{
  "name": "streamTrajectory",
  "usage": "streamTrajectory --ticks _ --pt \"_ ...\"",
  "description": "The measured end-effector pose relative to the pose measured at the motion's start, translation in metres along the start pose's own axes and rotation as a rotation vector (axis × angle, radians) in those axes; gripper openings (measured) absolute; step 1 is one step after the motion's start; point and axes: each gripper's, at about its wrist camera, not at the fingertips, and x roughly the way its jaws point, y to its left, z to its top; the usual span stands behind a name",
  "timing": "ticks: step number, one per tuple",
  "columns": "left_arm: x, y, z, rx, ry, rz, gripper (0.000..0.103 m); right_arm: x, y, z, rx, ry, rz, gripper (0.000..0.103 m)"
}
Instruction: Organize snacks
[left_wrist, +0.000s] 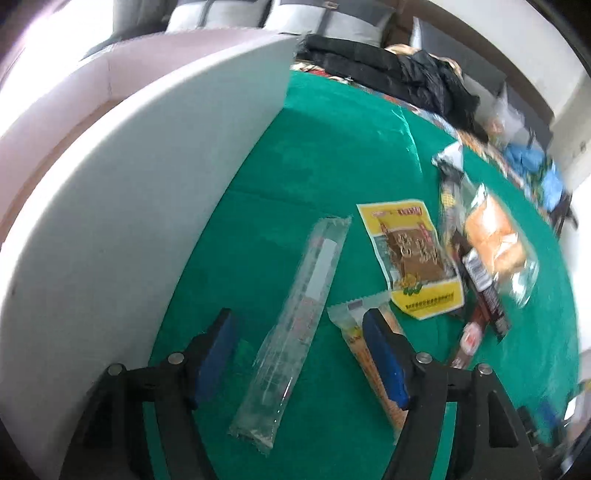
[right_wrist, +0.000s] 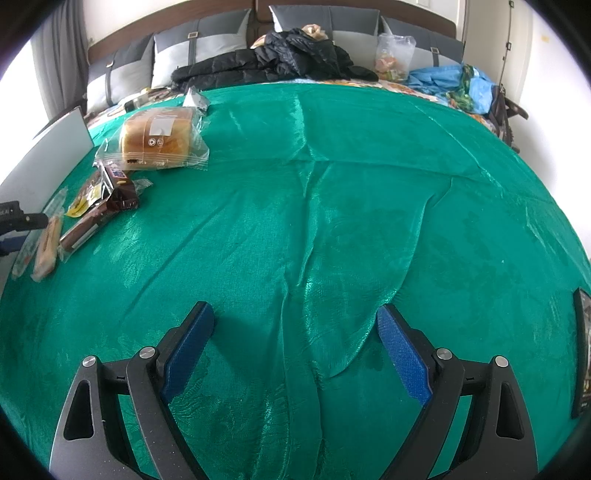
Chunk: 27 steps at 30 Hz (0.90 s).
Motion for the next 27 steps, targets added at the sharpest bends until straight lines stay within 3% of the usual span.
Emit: streamTrajectory --ticks 3,4,5,6,10,13,15,16,18,20,21,23,27 --pt "-0.001 -0.002 -0.003 0.022 -0.016 -0.026 0.070 0.000 0.000 0.000 0.000 0.000 0.000 0.092" --pt "-0.003 -0.002 -0.005 0.029 -0.022 -0.041 0.057 0.000 0.000 0.000 0.000 0.000 0.000 0.092" --pt "-0.004 -0.002 -0.006 0.035 -0.023 -0.051 0.029 0.000 0.000 0.000 0.000 0.000 0.000 0.092" --pt "-0.005 -0.004 -0.008 0.050 -0.009 -0.034 0.018 0.000 0.000 0.000 0.000 0.000 0.000 0.092" --pt "-0.021 -0.013 -0.044 0.133 -0.005 -0.050 0.019 0.000 0.000 0.000 0.000 0.000 0.000 0.092" --pt "-0.038 -0.021 -0.080 0.175 0.032 -0.125 0.019 0.000 0.000 0.000 0.000 0.000 0.000 0.092" --pt "-0.049 -0.026 -0.104 0.210 0.036 -0.137 0.020 0.000 0.000 0.000 0.000 0.000 0.000 0.092" --pt "-0.053 -0.026 -0.111 0.214 0.026 -0.129 0.022 0.000 0.000 0.000 0.000 0.000 0.000 0.092" --pt "-0.055 -0.025 -0.117 0.212 -0.008 -0.105 0.036 0.000 0.000 0.000 0.000 0.000 0.000 0.092" --pt "-0.050 -0.024 -0.111 0.217 -0.021 -0.064 0.081 0.000 -0.001 0.000 0.000 0.000 0.000 0.092" --pt "-0.044 -0.024 -0.107 0.220 -0.024 -0.006 0.088 -0.001 -0.001 0.000 0.000 0.000 0.000 0.092" --pt "-0.038 -0.025 -0.108 0.254 -0.045 0.053 0.090 -0.001 -0.001 0.000 0.000 0.000 0.000 0.092" --pt "-0.034 -0.020 -0.107 0.258 -0.089 0.048 0.100 -0.001 -0.001 0.000 0.000 0.000 0.000 0.092"
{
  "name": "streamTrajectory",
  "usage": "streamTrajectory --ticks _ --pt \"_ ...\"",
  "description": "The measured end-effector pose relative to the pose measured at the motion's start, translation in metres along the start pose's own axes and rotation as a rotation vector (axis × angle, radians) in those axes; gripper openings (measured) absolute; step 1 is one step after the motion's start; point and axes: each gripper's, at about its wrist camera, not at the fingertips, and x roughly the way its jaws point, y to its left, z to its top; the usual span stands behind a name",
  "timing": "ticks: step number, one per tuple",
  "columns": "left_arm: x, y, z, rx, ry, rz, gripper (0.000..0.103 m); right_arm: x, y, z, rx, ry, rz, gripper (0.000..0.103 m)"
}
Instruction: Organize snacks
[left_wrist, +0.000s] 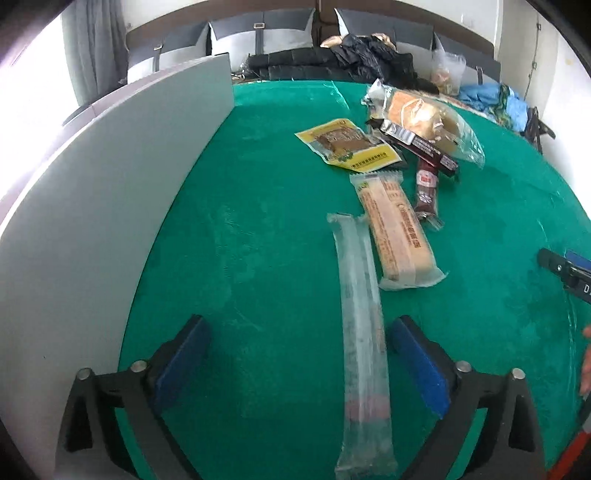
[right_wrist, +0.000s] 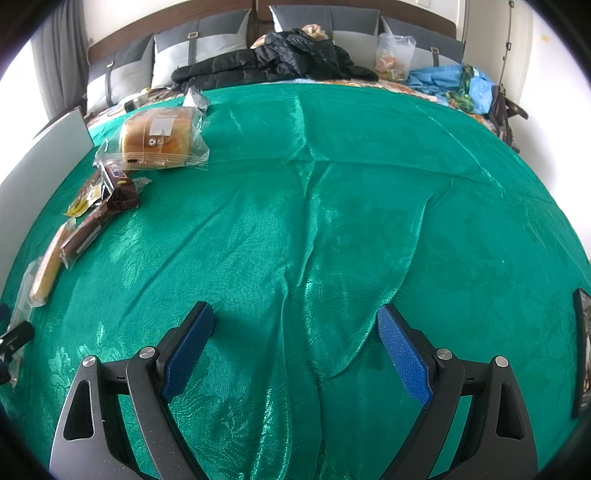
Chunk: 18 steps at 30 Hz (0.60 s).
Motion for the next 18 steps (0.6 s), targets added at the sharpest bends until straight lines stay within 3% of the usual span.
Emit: streamTrajectory --ticks 18 --pt "-0.0023 0.0008 -0.0028 0.005 -0.012 0.000 0.103 -0.0003 0.0000 -0.0002 0.001 0.000 0.003 0.092"
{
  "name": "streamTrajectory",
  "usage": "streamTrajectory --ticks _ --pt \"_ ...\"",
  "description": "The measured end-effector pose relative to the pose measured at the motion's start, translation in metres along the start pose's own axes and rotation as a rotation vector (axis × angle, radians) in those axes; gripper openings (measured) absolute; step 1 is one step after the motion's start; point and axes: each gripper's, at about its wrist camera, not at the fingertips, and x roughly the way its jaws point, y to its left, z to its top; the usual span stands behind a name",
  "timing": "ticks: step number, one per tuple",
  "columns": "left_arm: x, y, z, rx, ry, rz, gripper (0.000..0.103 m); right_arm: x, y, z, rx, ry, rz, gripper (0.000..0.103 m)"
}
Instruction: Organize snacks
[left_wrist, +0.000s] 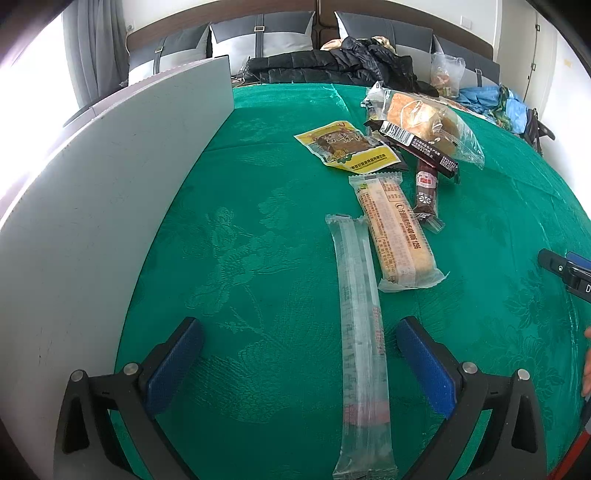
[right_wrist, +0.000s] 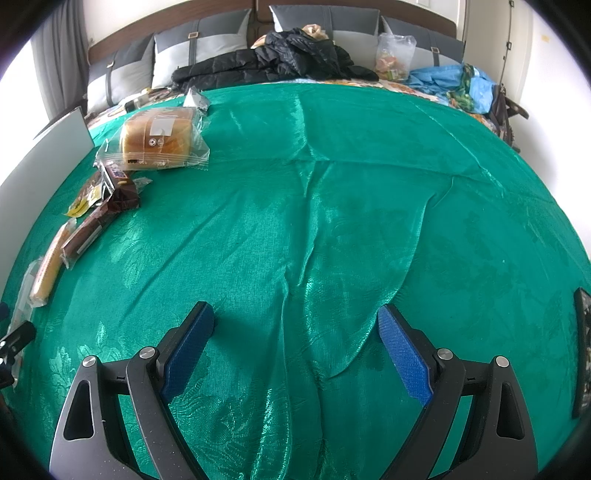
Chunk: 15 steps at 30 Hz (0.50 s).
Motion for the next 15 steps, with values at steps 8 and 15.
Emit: streamTrajectory --ticks 8,15 --pt "0.0003 0.0004 -0.0006 0.000 0.000 0.000 0.103 0.0000 -0.0001 -0.0002 -0.001 0.000 0.001 0.093" --pt "0.0005 0.0002 -0.0006 0.000 -0.001 0.000 0.103 -0.0001 0.0000 -0.0003 0.000 0.000 0.002 0.093"
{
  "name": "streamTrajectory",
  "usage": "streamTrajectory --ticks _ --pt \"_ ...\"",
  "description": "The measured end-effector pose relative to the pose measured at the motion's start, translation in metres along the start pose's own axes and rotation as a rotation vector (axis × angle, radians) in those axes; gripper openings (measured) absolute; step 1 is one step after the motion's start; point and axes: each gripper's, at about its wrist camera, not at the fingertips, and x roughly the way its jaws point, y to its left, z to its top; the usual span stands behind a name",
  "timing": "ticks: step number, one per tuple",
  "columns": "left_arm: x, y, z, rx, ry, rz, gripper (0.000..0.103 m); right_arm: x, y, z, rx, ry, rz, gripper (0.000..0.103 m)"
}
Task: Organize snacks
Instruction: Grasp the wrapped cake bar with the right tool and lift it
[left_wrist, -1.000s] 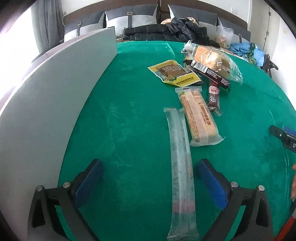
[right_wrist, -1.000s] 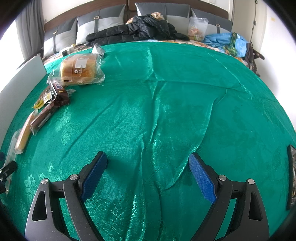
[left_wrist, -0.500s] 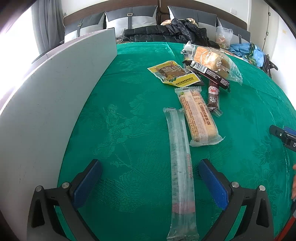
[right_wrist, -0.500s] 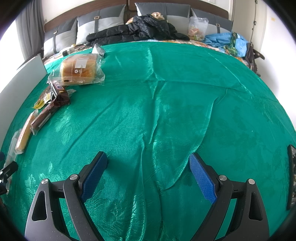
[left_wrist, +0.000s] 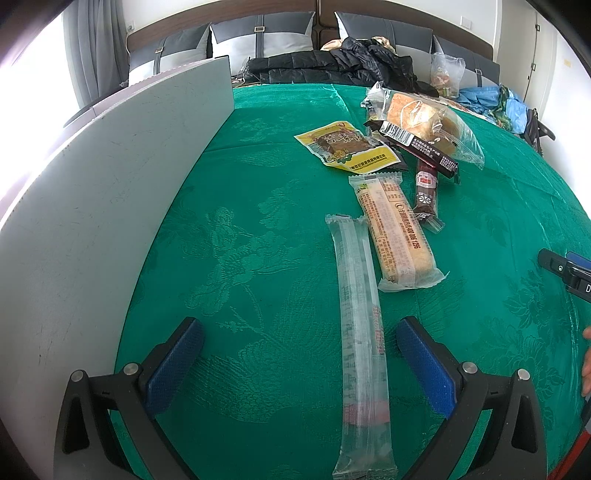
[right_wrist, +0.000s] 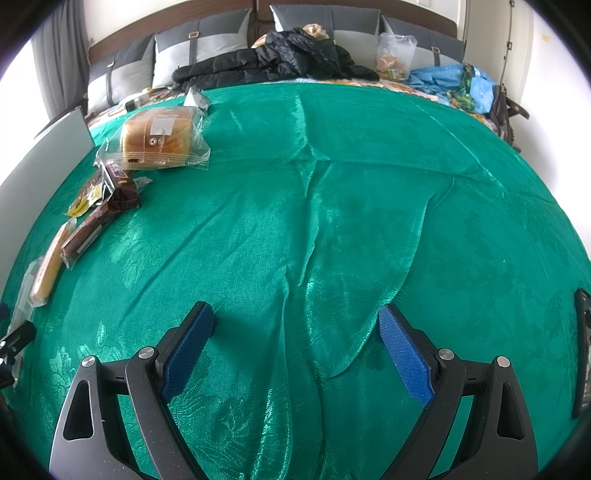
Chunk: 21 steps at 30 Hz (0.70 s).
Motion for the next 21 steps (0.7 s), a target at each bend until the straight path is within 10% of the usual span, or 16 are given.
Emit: streamTrajectory --ticks 14,21 --pt "-0.012 0.012 -0.016 0.016 -0.009 -0.013 0.103 0.000 0.012 0.005 0.005 0.074 0.007 0.092" --pt "-0.011 0.011 -0.017 0.015 -0.014 -0.009 0.103 -0.014 0.151 0.038 -0.178 0.233 0.378 0.089"
